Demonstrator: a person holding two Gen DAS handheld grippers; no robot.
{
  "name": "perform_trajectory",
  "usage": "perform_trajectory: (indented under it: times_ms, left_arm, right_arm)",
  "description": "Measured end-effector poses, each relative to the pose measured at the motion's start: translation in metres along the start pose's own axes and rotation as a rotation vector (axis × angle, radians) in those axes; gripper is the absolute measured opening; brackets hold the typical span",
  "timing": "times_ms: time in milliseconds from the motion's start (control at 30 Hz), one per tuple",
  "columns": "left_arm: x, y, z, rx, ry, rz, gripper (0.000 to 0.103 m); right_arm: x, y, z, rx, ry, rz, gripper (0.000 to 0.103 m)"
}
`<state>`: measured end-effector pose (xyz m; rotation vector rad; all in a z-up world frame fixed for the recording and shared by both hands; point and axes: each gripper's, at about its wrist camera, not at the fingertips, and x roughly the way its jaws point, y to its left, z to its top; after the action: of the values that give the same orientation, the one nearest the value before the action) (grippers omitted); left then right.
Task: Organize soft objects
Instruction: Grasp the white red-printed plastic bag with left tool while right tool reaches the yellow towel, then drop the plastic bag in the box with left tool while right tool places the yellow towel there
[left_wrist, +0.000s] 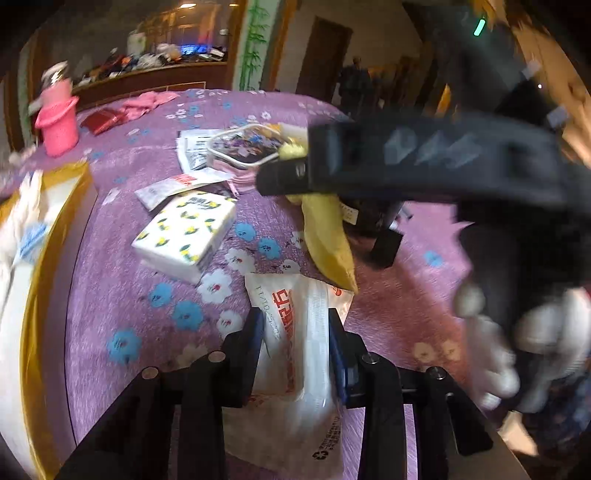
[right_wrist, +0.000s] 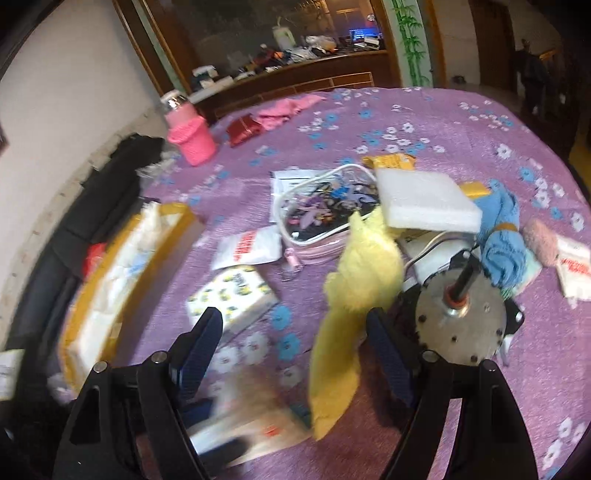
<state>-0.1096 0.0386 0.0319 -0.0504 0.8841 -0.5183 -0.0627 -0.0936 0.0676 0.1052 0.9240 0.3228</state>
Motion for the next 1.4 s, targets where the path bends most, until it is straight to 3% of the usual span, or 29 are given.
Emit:
perform_trajectory:
  times_ms: [167, 200, 233, 300, 467, 567, 700, 767, 1000, 1067, 1133, 1200, 1400]
  left_arm:
    - [-0.044, 0.018, -0.009, -0.062, -0.074, -0.03, 0.034]
    - [-0.051, 0.02, -0.009, -0.073, -0.085, -0.038, 0.034]
    - [-0.06, 0.024, -0.01, -0.088, -0.098, -0.052, 0.034]
    - [-0.073, 0.031, -0.011, -0.12, -0.117, -0.069, 0.034]
    - [-0.107, 0.073, -0.013, -0.214, -0.176, -0.054, 0.034]
    - [-0.122, 0.107, -0.013, -0.275, -0.193, 0.003, 0.034]
    - [-0.125, 0.152, -0.012, -0.348, -0.165, 0.091, 0.035]
    - [-0.12, 0.171, -0.009, -0.381, -0.139, 0.116, 0.035]
    - [-0.086, 0.207, 0.003, -0.428, -0.012, 0.233, 0.037]
    - [-0.083, 0.211, 0.002, -0.455, -0.011, 0.257, 0.041]
    - [-0.091, 0.21, -0.001, -0.481, -0.042, 0.208, 0.054]
    - [-0.108, 0.206, -0.007, -0.493, -0.103, 0.18, 0.068]
    - [-0.156, 0.193, -0.019, -0.488, -0.285, 0.217, 0.071]
  right_arm:
    - [0.019, 0.011, 0.003, -0.052, 0.006, -0.15, 0.075]
    - [0.022, 0.014, 0.003, -0.067, -0.002, -0.198, 0.067]
    - [0.025, 0.016, 0.002, -0.08, -0.006, -0.239, 0.045]
    - [0.028, 0.013, 0.003, -0.084, -0.002, -0.26, 0.021]
    - [-0.001, -0.005, 0.0, -0.008, -0.05, -0.148, 0.015]
    - [-0.026, -0.002, 0.0, 0.006, -0.092, -0.089, 0.014]
    - [-0.053, 0.019, 0.009, -0.015, -0.147, -0.021, 0.009]
    - [-0.058, 0.034, 0.015, -0.036, -0.156, 0.019, 0.002]
    - [-0.063, 0.093, 0.029, -0.178, -0.157, 0.075, 0.002]
    - [-0.06, 0.093, 0.027, -0.174, -0.128, 0.053, 0.017]
    - [-0.053, 0.08, 0.017, -0.136, -0.073, 0.038, 0.061]
    - [-0.05, 0.063, -0.002, -0.087, -0.049, 0.009, 0.064]
    - [-0.014, 0.029, -0.026, 0.078, 0.06, 0.0, 0.064]
